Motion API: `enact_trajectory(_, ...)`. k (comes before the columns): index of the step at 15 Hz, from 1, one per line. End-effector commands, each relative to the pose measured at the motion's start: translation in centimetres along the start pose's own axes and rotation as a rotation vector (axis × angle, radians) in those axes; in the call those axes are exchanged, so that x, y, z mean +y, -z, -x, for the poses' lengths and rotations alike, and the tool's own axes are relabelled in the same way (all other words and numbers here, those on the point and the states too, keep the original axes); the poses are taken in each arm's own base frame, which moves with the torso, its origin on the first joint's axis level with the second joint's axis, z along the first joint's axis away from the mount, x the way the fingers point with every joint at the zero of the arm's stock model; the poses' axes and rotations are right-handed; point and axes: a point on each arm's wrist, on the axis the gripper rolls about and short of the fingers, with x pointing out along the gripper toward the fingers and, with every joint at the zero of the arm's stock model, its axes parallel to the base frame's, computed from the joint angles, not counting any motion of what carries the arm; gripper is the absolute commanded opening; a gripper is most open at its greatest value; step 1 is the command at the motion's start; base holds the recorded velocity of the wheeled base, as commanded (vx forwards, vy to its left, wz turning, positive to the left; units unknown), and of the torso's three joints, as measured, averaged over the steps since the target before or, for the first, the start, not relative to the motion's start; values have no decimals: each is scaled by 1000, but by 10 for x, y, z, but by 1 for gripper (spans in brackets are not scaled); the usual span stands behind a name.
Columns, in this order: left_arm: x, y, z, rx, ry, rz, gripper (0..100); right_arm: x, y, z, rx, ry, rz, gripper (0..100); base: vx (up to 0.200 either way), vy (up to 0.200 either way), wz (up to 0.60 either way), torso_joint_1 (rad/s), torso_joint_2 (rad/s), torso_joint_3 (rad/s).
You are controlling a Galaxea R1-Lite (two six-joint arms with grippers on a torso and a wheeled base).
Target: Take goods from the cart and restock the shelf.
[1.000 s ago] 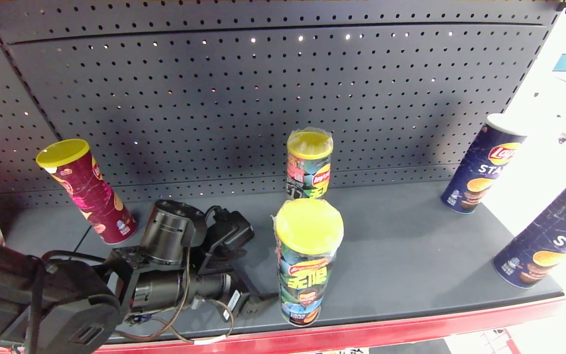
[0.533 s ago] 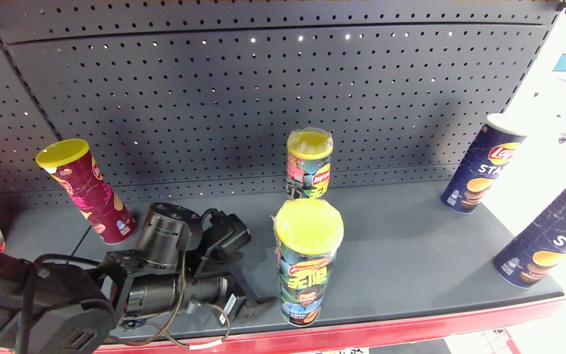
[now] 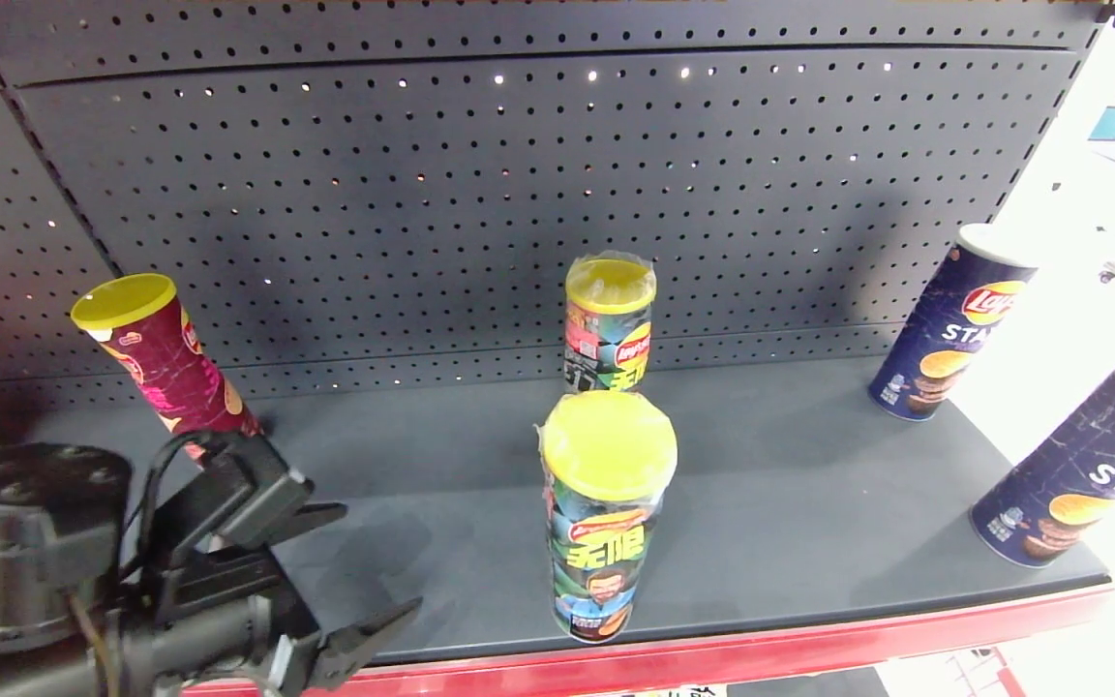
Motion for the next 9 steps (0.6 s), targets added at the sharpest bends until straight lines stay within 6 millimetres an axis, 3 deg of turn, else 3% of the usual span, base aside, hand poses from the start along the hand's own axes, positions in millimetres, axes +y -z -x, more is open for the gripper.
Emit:
enact_trajectory(1, -7, 26, 81, -127, -208, 38, 100, 0, 2, -5, 45, 56, 2, 100, 0, 0, 0, 0, 0, 0)
enact_trajectory(2, -8, 31, 103, -126, -295, 70, 100, 0, 2, -5, 45, 56, 2, 100, 0, 0, 0, 0, 0, 0)
enact_trajectory(3, -10, 33, 113, -117, -334, 81, 100, 0, 5, -6, 67, 153, -2, 100, 0, 0, 0, 0, 0, 0)
enact_trajectory(4, -18, 44, 141, -64, -426, 126, 100, -1, 1, -6, 76, 247, -4, 100, 0, 0, 0, 0, 0, 0)
enact_trajectory(5, -25, 51, 154, -28, -459, 169, 100, -1, 0, -6, 90, 337, 16, 100, 0, 0, 0, 0, 0, 0)
enact_trajectory(7, -40, 69, 172, -26, -521, 229, 100, 0, 0, -4, 106, 361, 118, 100, 0, 0, 0, 0, 0, 0)
enact_trajectory(9, -45, 79, 175, -60, -573, 230, 100, 0, 1, -8, 89, 337, 131, 100, 0, 0, 0, 0, 0, 0)
